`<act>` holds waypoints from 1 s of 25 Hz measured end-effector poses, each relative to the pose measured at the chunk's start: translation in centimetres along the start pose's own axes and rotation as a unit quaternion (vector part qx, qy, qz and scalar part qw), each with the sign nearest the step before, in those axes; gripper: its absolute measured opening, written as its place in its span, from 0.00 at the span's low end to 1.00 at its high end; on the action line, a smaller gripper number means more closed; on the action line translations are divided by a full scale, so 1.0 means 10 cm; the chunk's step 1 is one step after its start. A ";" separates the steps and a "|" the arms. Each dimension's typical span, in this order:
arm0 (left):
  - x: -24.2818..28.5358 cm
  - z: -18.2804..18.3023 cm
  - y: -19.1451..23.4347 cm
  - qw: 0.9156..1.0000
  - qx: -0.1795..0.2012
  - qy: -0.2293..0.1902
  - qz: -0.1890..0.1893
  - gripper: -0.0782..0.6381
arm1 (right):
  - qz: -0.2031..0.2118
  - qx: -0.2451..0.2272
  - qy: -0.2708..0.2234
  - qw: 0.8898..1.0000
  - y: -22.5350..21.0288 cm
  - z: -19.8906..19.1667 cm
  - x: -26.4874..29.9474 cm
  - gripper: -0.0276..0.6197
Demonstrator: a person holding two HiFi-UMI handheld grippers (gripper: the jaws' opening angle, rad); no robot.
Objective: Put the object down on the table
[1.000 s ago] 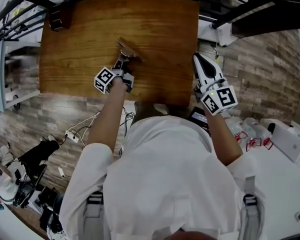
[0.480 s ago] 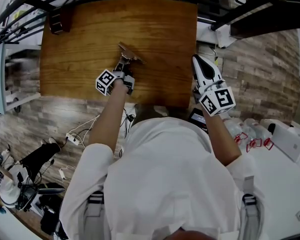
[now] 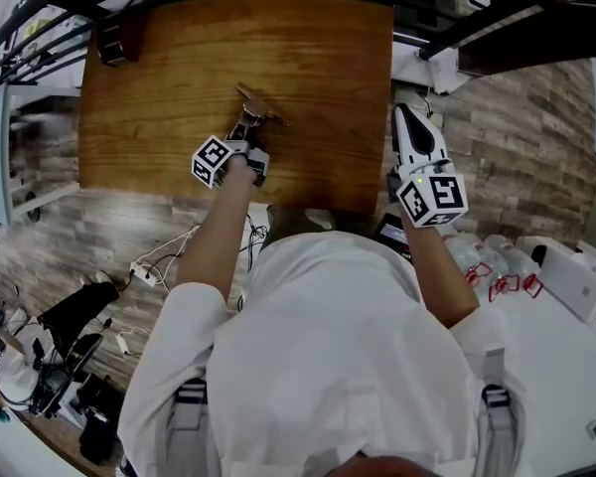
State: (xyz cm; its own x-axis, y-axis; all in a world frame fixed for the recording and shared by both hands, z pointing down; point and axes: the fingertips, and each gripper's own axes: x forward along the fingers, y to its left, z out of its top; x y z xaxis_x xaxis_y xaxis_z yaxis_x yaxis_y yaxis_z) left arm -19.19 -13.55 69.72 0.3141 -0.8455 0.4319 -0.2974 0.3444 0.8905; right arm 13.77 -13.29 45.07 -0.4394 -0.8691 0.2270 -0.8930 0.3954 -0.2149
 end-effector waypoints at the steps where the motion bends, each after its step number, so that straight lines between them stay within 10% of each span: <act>1: 0.00 0.00 0.00 1.000 0.000 0.000 0.003 0.13 | 0.002 0.002 -0.001 1.000 0.01 0.00 0.00 0.08; 25: -0.23 0.20 0.05 0.990 0.104 0.008 0.096 0.30 | 0.048 0.032 -0.004 0.998 0.14 -0.05 -0.03 0.08</act>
State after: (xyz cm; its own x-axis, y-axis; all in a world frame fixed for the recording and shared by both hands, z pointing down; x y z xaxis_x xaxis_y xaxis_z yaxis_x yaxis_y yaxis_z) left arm -21.92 -12.22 68.89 0.2474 -0.7657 0.5937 -0.5321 0.4047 0.7437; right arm 12.55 -12.33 45.22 -0.5222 -0.8304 0.1943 -0.8384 0.4580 -0.2956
